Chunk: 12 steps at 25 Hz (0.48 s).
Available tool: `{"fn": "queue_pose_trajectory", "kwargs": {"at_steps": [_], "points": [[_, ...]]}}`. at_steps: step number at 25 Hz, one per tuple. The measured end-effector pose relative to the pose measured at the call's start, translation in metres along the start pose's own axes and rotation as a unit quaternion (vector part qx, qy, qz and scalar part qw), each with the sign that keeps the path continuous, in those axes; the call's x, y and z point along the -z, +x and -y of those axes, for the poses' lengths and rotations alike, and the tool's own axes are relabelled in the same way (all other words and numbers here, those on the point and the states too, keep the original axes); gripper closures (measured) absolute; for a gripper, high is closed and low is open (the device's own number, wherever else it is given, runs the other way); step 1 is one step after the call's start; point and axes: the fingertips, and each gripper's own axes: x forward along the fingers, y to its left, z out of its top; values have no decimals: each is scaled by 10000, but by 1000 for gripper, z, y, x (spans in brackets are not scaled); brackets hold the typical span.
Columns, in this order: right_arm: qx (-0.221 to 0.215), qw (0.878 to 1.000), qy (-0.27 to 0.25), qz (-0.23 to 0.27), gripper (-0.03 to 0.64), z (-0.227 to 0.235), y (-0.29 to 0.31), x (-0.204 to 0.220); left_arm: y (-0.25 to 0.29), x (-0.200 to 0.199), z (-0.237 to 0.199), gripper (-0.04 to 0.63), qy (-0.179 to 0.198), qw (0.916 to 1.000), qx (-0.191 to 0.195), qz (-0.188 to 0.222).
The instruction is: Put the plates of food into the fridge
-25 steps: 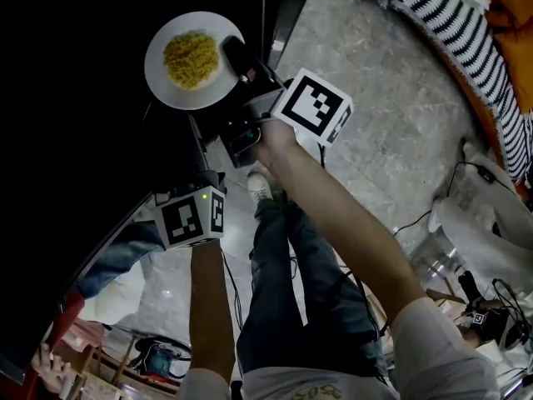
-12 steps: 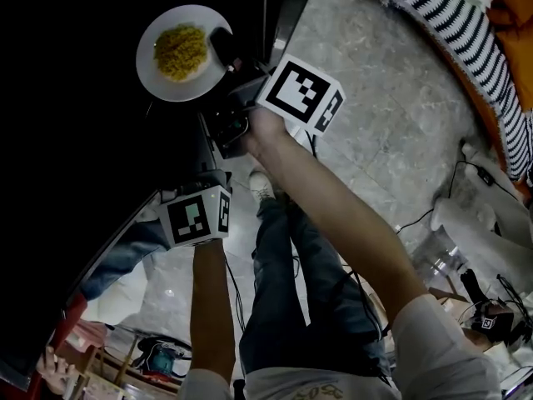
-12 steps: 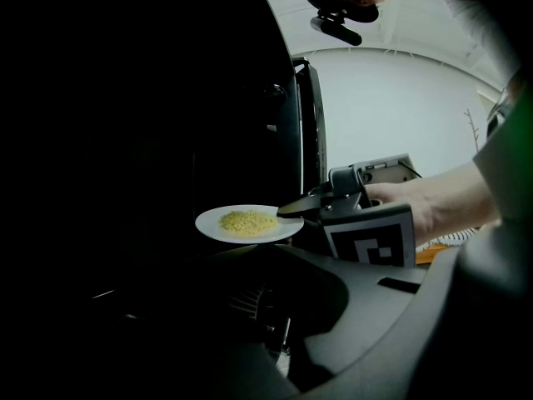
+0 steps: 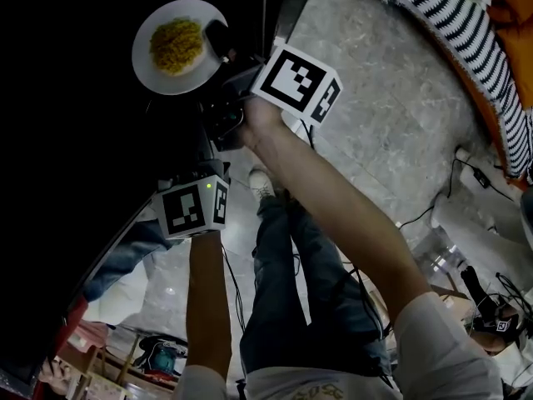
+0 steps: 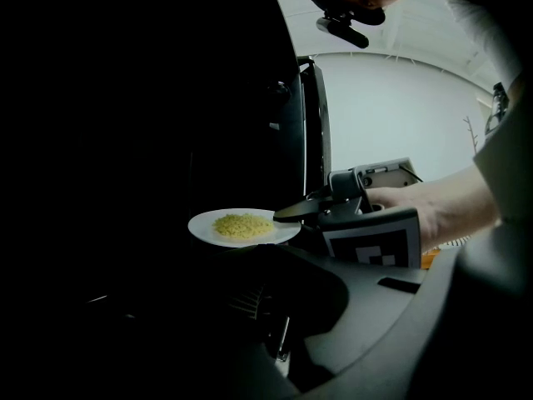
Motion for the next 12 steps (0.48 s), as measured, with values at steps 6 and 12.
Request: {"fn": "queue_pose_trajectory", "kwargs": {"at_steps": [6, 12], "points": [[-77, 9999, 23, -86, 595, -4, 5, 1, 9, -2, -2, 589, -16, 10000, 32, 40], [-75, 9999, 36, -83, 595, -4, 7, -2, 8, -4, 4, 589, 32, 9999, 145, 60]]}}
